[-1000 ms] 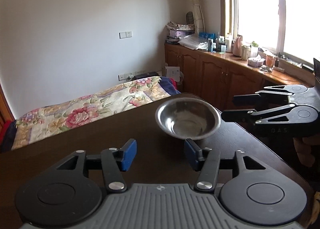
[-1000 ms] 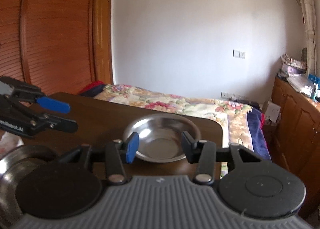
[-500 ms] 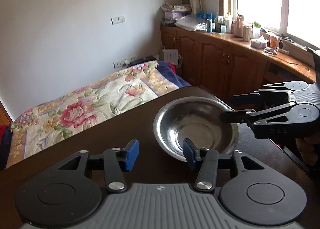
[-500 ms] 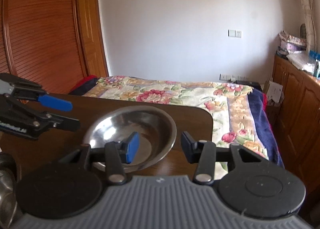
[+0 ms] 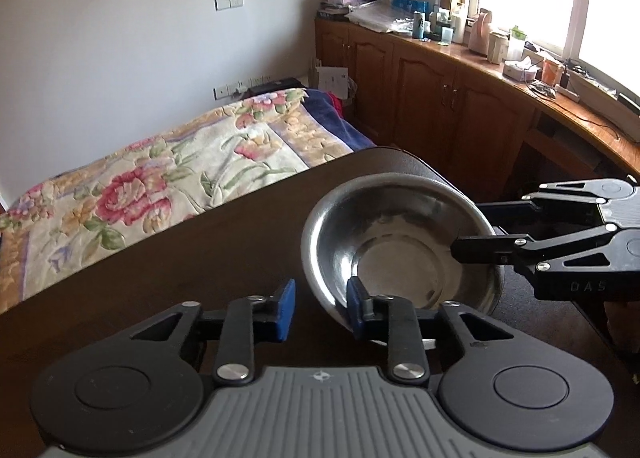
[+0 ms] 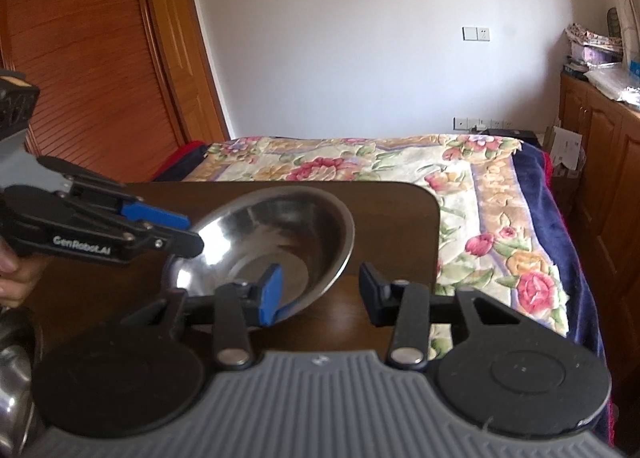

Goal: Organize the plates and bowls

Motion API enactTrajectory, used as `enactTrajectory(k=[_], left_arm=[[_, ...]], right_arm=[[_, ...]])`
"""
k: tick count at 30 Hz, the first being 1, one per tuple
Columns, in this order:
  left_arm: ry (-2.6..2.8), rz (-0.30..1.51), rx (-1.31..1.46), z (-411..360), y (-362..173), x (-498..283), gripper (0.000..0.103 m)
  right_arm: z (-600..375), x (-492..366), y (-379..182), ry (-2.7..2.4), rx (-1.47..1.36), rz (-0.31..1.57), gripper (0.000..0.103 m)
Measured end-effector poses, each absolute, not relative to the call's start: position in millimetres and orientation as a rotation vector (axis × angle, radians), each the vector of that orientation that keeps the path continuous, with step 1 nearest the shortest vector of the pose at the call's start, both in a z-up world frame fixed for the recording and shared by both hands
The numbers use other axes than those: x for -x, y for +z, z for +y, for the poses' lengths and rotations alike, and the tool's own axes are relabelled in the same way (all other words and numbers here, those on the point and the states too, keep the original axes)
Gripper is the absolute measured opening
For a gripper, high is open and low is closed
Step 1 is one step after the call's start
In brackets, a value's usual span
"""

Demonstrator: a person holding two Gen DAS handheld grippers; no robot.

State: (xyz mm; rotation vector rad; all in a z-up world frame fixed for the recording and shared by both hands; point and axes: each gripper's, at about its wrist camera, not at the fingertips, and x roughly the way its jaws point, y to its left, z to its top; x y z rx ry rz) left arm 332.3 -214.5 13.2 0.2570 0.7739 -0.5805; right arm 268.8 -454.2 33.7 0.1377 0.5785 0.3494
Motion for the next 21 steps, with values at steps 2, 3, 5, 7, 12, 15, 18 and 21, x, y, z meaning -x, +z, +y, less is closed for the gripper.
enactTrajectory(k=[2,3,5,7,12,15,18,21], left_arm=[[-0.585,0.779,-0.251,-215,12,-333,0.050],[-0.588,0.782,-0.246,-215,11,-333,0.049],[-0.587,0.783,-0.240,-216,11,-333,0.048],[-0.587,0.778,-0.235,-216,11,-332,0.047],[-0.593,0.770,-0.200,-211,16,-326,0.044],[-0.595,0.759,-0.199,-209,20,-319,0.044],[-0.599,0.745,-0.198,-208,25,-312,0.044],[-0.605,0.727,-0.192,-203,29,-305,0.042]], right_arm=[[-455,-268,34,0.357,-0.147,0.583,0.032],[-455,-269,34,0.363,-0.153,0.587,0.028],[-455,-268,34,0.360,-0.163,0.588,0.026],[-456,-268,34,0.354,-0.169,0.583,0.024],[-458,-266,35,0.339,-0.206,0.573,0.016],[-457,-263,38,0.325,-0.209,0.563,0.013],[-457,-260,42,0.316,-0.213,0.548,0.012],[-457,-256,46,0.307,-0.215,0.534,0.011]])
